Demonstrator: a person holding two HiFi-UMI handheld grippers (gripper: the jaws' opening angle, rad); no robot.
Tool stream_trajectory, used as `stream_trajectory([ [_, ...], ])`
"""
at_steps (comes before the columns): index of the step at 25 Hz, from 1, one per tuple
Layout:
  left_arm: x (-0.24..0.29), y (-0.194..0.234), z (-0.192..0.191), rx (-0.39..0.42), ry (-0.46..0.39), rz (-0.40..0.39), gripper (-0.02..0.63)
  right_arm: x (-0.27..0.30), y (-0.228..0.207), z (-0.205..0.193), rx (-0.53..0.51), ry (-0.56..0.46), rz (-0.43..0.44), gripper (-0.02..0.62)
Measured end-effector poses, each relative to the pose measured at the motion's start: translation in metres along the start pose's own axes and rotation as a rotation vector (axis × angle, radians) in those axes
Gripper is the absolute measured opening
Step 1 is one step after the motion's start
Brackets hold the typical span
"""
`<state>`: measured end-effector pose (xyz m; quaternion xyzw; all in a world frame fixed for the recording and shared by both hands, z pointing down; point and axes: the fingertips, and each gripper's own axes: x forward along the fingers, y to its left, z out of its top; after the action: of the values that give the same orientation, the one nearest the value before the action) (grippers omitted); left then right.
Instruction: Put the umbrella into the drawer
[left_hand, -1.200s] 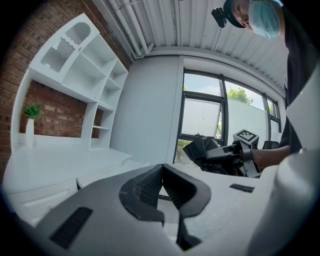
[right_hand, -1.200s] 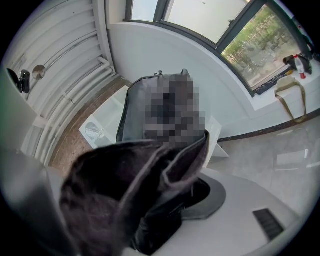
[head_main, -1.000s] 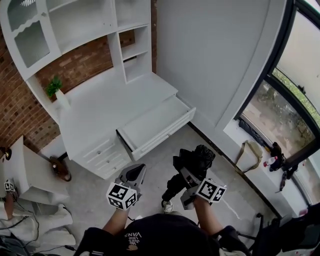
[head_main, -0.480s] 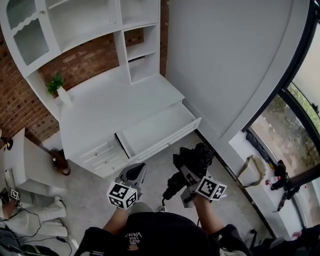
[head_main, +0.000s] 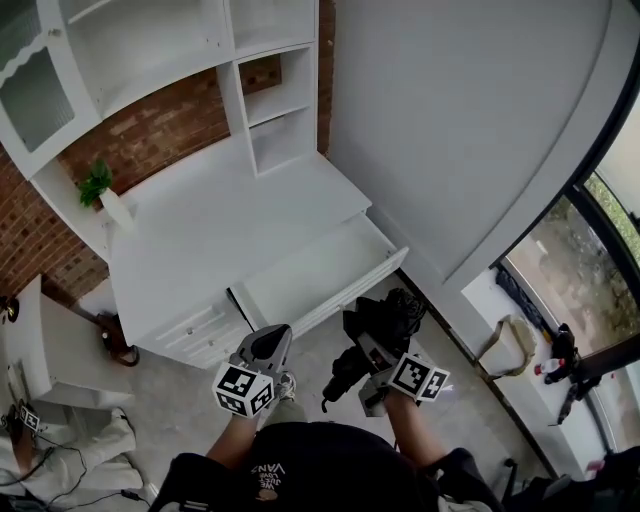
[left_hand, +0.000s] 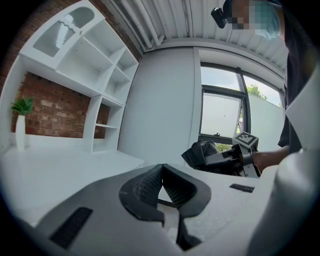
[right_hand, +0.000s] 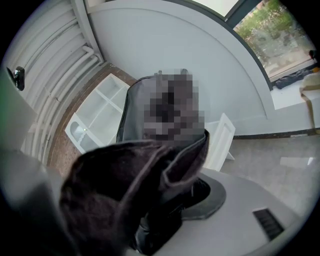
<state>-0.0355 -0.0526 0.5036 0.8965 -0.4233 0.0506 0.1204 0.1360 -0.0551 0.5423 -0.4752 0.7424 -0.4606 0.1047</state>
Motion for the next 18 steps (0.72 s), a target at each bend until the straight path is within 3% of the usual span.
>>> stream_trajectory([
  [18, 0.072, 0.145, 0.047, 0.052, 0.028, -0.210, 0.008, 0.149, 0.021, 0.031, 0.063, -0.145, -0.134, 0.238],
])
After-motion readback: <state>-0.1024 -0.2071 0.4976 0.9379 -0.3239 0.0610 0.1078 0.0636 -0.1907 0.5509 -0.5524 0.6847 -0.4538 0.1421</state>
